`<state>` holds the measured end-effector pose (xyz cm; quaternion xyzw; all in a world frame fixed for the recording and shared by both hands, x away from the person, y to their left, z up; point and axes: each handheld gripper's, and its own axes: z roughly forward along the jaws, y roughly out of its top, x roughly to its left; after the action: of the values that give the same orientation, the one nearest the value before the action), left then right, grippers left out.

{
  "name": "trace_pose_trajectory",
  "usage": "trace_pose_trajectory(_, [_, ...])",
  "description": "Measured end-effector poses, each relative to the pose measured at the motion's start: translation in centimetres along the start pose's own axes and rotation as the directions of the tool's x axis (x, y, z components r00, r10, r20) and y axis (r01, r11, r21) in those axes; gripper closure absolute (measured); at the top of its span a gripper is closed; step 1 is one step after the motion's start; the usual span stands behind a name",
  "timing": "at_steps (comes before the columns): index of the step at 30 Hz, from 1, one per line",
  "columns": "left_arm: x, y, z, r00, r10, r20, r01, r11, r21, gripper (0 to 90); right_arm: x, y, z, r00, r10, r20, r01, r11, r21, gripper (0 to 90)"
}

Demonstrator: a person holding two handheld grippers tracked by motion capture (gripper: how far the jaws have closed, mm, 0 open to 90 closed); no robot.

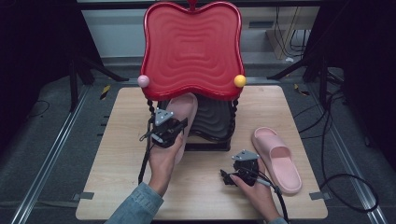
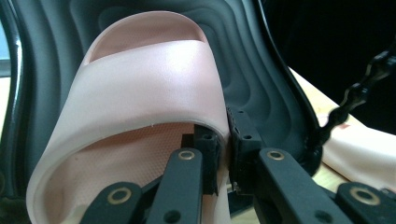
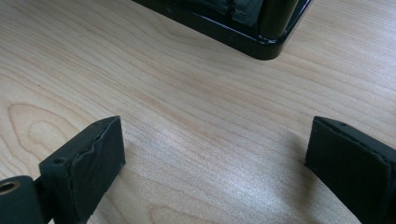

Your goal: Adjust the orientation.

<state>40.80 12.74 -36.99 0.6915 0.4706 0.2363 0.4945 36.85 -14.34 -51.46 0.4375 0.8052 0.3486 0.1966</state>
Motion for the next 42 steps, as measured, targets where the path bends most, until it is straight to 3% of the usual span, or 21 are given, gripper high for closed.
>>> trace_pose_trajectory(5, [-0.1, 0.1, 0.5, 0.9997, 0.005, -0.026, -0.005, 0.9999, -0.015, 83.1, 0.0, 0.0, 0.0, 1.0000, 0.002, -0.002, -0.002, 1.000, -0.001, 4.8])
trace_pose_trajectory(10, [-0.3, 0.2, 1.2, 0.9997, 0.008, -0.023, -0.008, 1.0000, -0.001, 82.3, 0.0, 0.0, 0.0, 1.0000, 0.001, -0.002, -0.001, 1.000, -0.001, 4.8])
trace_pose_trajectory(16, [-0.2, 0.3, 1.8, 0.9990, -0.045, 0.007, 0.044, 0.9986, 0.030, 77.5, 0.0, 0.0, 0.0, 1.0000, -0.001, -0.003, 0.001, 1.000, 0.000, 4.8])
trace_pose_trajectory(27, [-0.1, 0.3, 1.8, 0.9988, -0.037, 0.031, 0.036, 0.9979, 0.054, 65.1, 0.0, -0.1, -0.1, 1.0000, 0.005, -0.005, -0.005, 1.000, 0.001, 4.8])
trace_pose_trajectory(34, [0.1, 0.2, 0.8, 0.9983, -0.002, 0.058, -0.002, 0.9978, 0.066, 54.2, 0.0, -0.1, -0.1, 1.0000, 0.002, -0.006, -0.001, 1.000, 0.000, 4.8])
trace_pose_trajectory(39, [0.7, 0.1, -0.6, 0.9956, -0.010, 0.093, 0.003, 0.9974, 0.072, 52.8, 0.0, -0.1, -0.1, 1.0000, 0.002, -0.007, -0.002, 1.000, 0.000, 4.8])
trace_pose_trajectory(42, [1.0, -0.1, -1.7, 0.9939, 0.024, 0.108, -0.032, 0.9971, 0.070, 53.1, 0.0, -0.1, -0.1, 1.0000, 0.001, -0.008, -0.001, 1.000, 0.000, 4.8])
